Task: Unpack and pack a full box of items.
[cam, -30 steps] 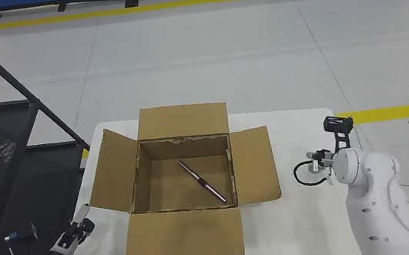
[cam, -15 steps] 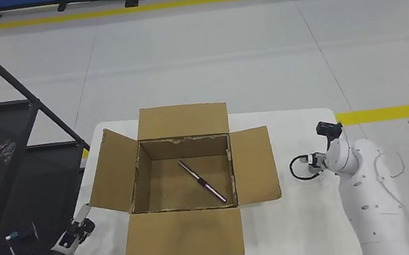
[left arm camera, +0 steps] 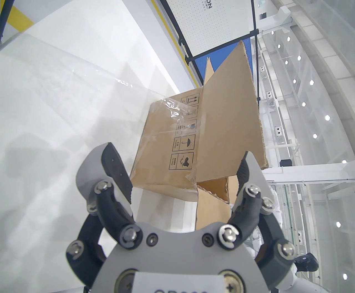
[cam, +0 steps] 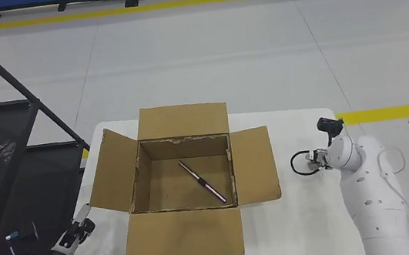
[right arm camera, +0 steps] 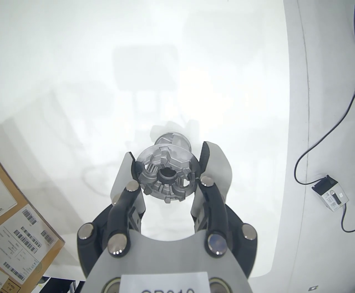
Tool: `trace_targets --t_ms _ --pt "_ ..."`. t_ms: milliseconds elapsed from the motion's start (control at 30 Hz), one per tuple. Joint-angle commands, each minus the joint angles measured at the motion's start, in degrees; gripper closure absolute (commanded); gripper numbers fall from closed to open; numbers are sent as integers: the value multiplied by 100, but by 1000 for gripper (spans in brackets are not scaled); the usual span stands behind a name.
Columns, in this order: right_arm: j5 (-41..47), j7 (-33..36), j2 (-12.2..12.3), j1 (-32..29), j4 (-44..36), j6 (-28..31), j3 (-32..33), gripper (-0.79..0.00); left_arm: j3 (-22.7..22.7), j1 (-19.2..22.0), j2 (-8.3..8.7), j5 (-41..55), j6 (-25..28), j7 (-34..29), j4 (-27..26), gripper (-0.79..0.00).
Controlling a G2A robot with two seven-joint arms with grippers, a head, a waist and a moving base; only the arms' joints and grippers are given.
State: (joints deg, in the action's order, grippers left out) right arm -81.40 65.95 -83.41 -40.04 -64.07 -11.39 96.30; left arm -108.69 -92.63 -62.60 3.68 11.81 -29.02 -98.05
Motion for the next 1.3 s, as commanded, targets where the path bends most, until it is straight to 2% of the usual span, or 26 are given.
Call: trace_targets --t_ms 0,167,267,433,533,633,767,900,1100,1267 --pt "-19 31 -1 -92 -294 -59 -61 0 3 4 1 3 2 -1 3 -785" --pt "8 51 -25 -429 -1364 -357 -240 0 -1 14 2 43 14 -5 36 -785" --pt "125 -167 -64 -760 -2343 -589 -430 0 -1 20 3 66 32 -12 59 -785" --pt "231 -366 -128 -1297 -3858 -634 -1032 0 -16 18 3 140 76 -16 108 -785" --pt "147 -446 -165 -1391 -4375 -583 -1543 0 -33 3 2 203 124 -16 158 -785" --pt "147 -473 -219 -1297 -4528 -524 -2124 0 -55 -17 1 273 174 -24 208 -785" --pt "171 -447 -326 -912 -4245 -416 -3011 0 -81 -53 -3 373 257 -23 270 -785" --pt "195 -409 -512 -270 -3386 -486 -3952 0 -125 -104 -4 456 329 -36 336 -785" --pt "671 -543 -939 728 -1559 -695 -5119 0 -208 -189 -5 577 436 -58 420 -785" --pt "1355 -787 -1402 1354 103 -776 -5807 0 -238 -237 -6 610 516 -83 479 -785"
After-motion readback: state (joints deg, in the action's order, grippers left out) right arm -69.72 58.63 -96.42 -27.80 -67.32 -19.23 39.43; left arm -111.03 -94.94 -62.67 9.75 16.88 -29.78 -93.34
